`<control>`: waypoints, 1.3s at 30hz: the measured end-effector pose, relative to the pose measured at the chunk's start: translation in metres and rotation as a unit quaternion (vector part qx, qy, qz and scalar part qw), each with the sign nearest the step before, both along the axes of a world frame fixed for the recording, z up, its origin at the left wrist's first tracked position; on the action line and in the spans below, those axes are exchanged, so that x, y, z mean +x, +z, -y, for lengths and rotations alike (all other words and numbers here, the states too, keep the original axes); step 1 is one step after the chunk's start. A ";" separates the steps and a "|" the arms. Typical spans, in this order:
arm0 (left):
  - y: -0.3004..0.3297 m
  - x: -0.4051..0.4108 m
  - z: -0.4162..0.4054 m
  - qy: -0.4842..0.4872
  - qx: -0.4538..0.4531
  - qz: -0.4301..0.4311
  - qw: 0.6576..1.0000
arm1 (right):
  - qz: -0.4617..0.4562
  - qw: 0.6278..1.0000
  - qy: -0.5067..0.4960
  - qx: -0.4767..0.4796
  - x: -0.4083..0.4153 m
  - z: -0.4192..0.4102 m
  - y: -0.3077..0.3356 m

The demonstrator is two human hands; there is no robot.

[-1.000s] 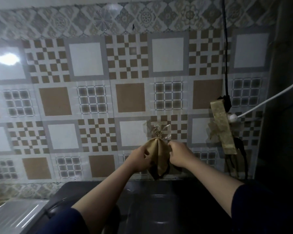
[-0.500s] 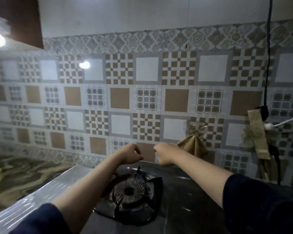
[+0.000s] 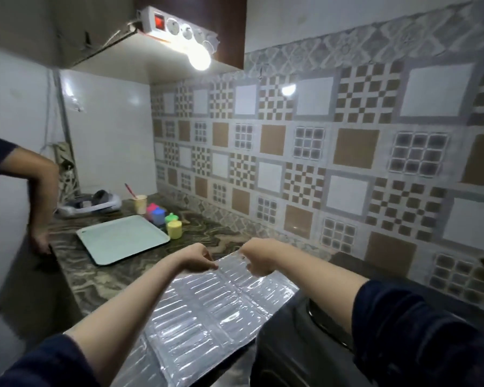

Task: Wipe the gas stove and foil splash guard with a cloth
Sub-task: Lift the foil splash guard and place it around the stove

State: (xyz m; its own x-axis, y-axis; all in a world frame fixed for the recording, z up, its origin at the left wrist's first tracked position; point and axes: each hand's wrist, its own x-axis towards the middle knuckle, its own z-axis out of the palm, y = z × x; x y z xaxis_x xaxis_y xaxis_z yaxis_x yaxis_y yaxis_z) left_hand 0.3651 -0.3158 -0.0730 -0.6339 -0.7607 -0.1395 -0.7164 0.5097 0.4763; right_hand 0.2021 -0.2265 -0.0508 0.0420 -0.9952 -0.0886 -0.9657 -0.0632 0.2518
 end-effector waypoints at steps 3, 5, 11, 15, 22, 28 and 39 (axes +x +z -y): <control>-0.020 0.053 0.029 0.036 0.015 0.045 0.998 | 0.006 0.999 0.026 0.017 0.036 0.046 -0.020; -0.036 0.086 0.047 0.055 0.026 0.063 0.996 | 0.004 0.998 0.037 0.044 0.058 0.075 -0.037; -0.101 0.158 0.092 0.141 0.062 0.098 0.983 | 0.025 0.993 0.046 0.109 0.101 0.146 -0.091; -0.124 0.175 0.101 0.169 0.066 0.112 0.977 | 0.040 0.990 0.031 0.134 0.109 0.181 -0.121; -0.161 0.172 0.124 0.191 0.050 0.121 0.973 | 0.067 0.984 0.004 0.165 0.107 0.227 -0.155; -0.173 0.155 0.140 0.184 0.045 0.178 0.966 | 0.083 0.976 -0.001 0.203 0.111 0.252 -0.180; -0.167 0.157 0.141 0.196 0.005 0.235 0.952 | -0.108 0.984 0.028 0.142 0.108 0.256 -0.168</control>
State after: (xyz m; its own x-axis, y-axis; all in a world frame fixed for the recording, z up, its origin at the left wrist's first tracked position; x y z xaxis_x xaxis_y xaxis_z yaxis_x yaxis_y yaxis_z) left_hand 0.5217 -0.4564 -0.2404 -0.1669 -0.9229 -0.3469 -0.9860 0.1559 0.0597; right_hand 0.3097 -0.4821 -0.2186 0.0447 -0.9254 -0.3762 -0.8848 -0.2116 0.4152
